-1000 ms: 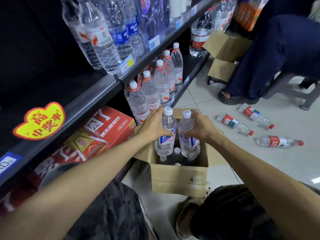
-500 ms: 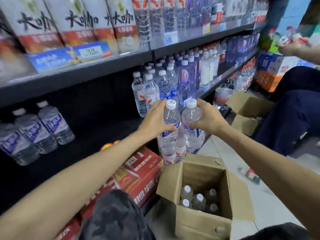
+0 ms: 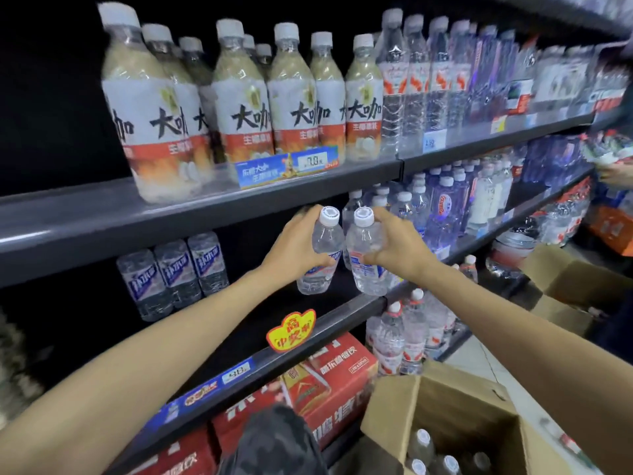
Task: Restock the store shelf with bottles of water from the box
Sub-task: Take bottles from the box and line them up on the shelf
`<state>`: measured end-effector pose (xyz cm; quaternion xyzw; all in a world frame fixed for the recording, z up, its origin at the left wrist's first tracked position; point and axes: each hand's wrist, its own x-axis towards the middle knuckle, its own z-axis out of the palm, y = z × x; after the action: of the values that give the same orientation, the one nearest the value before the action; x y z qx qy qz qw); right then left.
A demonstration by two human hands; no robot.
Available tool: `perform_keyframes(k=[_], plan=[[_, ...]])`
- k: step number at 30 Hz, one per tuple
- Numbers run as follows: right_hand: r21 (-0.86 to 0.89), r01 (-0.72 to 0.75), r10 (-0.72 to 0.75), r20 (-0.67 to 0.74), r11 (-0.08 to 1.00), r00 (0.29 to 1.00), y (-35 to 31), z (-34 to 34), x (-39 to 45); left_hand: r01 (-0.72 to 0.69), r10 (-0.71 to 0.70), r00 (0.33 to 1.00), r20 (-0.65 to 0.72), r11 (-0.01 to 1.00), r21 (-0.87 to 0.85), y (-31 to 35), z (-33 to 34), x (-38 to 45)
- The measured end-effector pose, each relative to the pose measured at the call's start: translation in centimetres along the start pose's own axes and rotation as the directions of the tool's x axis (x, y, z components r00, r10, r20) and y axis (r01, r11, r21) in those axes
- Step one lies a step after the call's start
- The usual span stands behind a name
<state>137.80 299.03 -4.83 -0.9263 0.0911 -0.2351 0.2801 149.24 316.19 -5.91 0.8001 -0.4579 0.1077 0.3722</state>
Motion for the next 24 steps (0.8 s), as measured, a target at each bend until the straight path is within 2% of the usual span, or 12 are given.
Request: perform_keyframes(k=[8,13,19,24], plan=[[0.036,0.145,-0.147,0.093,0.989,0.985,-1.9,6.2,2.5,0.129,-0.126,0.99,-0.056,0.989,0.068,-6.2,-1.7,-2.2],[0.091,0.124,-0.139,0.17,0.988,0.976,-2.2,9.5,4.4,0.209,-0.205,0.976,-0.072,0.976,0.06,-9.3,-2.1,-3.1],[0.221,0.096,-0.143,0.207,0.971,0.968,-1.2,12.2,6.7,0.233,-0.232,0.971,-0.062,0.972,0.004,-11.5,-2.2,-3.7],[0.357,0.068,-0.166,0.252,0.932,0.954,0.3,14.5,8.4,0.327,-0.326,0.941,-0.091,0.945,-0.002,-13.3,-1.5,-3.9]])
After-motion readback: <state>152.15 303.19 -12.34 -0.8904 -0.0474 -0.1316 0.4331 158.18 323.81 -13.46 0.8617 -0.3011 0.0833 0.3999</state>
